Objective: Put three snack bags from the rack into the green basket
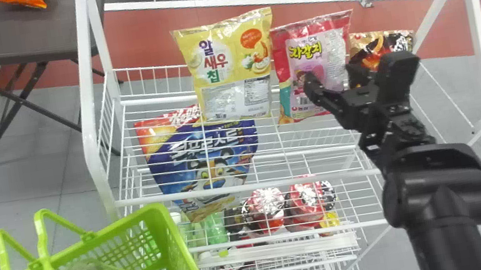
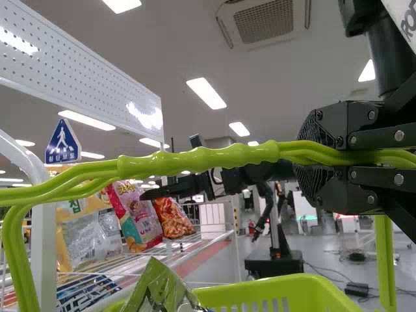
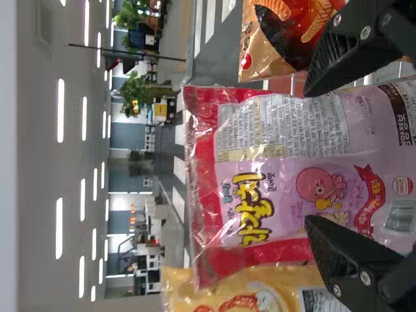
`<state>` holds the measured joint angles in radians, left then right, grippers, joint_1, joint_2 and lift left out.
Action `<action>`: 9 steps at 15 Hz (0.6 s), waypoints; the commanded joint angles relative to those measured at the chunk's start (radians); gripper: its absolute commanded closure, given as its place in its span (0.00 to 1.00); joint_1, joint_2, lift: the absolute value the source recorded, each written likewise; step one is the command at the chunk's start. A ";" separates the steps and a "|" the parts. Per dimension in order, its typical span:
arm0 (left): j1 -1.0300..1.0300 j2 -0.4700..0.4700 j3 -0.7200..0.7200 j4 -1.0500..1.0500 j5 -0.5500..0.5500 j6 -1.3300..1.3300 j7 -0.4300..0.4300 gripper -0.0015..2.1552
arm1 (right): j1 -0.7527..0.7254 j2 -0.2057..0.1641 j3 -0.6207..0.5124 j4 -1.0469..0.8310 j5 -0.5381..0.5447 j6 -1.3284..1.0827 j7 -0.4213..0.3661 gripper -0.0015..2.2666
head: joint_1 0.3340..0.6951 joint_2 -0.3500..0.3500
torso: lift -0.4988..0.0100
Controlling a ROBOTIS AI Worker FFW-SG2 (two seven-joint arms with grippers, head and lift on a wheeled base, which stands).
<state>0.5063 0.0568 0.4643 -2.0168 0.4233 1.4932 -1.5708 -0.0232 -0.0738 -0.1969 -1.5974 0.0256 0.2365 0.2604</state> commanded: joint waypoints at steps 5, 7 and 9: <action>0.006 0.003 0.000 0.003 0.000 -0.003 -0.010 1.00 | -0.018 0.000 0.002 0.013 0.008 0.162 0.016 0.97 | 1.00 0.19 | 0.98; 0.009 0.003 0.002 0.001 0.000 -0.003 -0.010 1.00 | -0.007 0.000 -0.009 0.004 0.007 0.165 0.016 0.99 | 1.00 0.19 | 0.98; 0.012 0.003 0.004 0.001 0.000 0.000 -0.010 1.00 | 0.012 0.000 -0.018 -0.026 -0.003 0.159 0.016 0.99 | 1.00 0.18 | 0.98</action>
<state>0.5166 0.0600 0.4664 -2.0155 0.4234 1.4914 -1.5708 -0.0248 -0.0736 -0.2085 -1.6048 0.0295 0.3988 0.2762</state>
